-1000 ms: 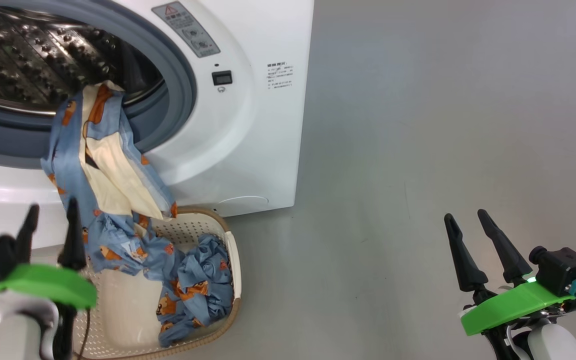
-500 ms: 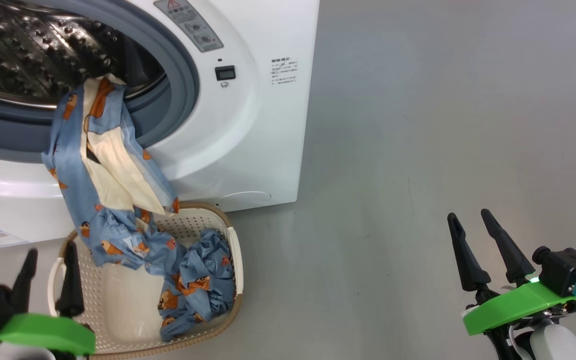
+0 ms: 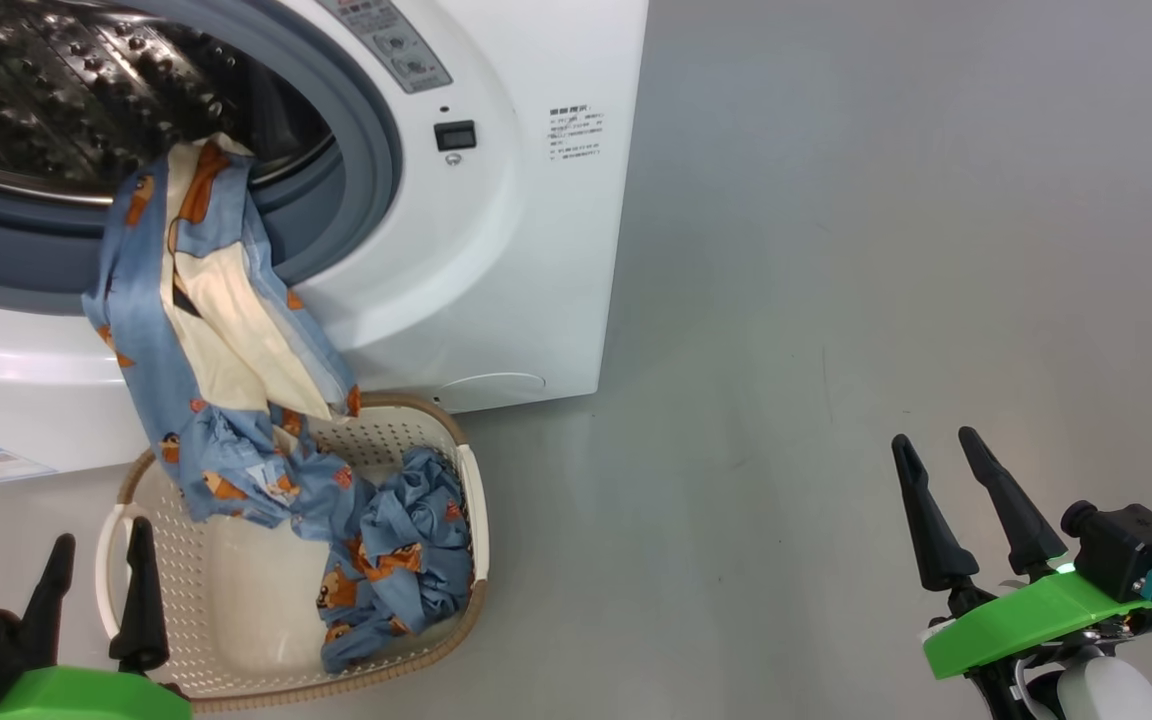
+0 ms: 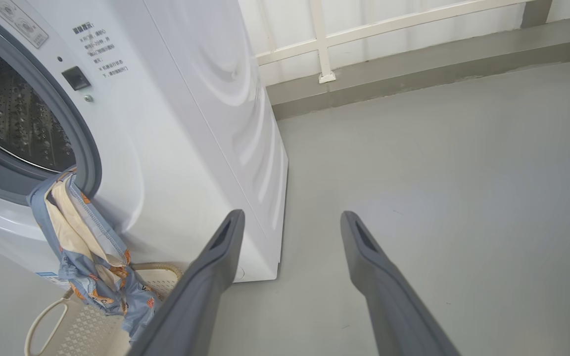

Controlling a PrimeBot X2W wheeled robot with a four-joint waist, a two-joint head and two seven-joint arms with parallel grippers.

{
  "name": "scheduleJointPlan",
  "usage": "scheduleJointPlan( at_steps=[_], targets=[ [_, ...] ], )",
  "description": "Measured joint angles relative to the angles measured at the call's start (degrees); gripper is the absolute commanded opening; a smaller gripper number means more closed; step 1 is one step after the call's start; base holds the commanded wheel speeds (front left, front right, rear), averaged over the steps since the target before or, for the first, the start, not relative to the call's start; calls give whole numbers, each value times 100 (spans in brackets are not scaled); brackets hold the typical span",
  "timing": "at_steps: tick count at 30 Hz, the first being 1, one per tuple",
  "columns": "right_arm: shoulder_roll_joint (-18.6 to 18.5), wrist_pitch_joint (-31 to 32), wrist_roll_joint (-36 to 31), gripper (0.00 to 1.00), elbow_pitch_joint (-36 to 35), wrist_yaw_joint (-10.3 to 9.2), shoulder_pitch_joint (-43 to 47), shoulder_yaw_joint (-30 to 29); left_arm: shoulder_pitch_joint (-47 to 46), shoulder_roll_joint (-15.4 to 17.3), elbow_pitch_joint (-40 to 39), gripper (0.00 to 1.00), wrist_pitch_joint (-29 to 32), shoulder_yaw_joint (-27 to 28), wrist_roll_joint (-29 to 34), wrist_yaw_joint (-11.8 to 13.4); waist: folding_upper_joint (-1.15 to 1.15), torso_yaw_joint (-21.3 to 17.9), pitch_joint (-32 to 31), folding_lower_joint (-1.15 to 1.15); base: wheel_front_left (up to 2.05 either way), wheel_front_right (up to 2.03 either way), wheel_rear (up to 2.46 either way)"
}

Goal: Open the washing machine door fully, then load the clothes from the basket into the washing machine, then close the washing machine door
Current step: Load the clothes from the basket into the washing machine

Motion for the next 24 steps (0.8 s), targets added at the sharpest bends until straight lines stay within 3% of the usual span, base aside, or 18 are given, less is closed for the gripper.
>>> scheduleJointPlan(
  at_steps=[12, 24],
  targets=[
    [18, 0, -1, 100, -42, 0, -5, 12, -137, 19, 236, 100, 0, -198, -198, 0, 0, -14, 181, 0, 0, 0, 0],
    [130, 0, -66, 100, -145, 0, -305, 4, -1529, 299, 1502, 100, 0, -946, -632, 0, 0, -21, 689, 0, 0, 0, 0]
  ],
)
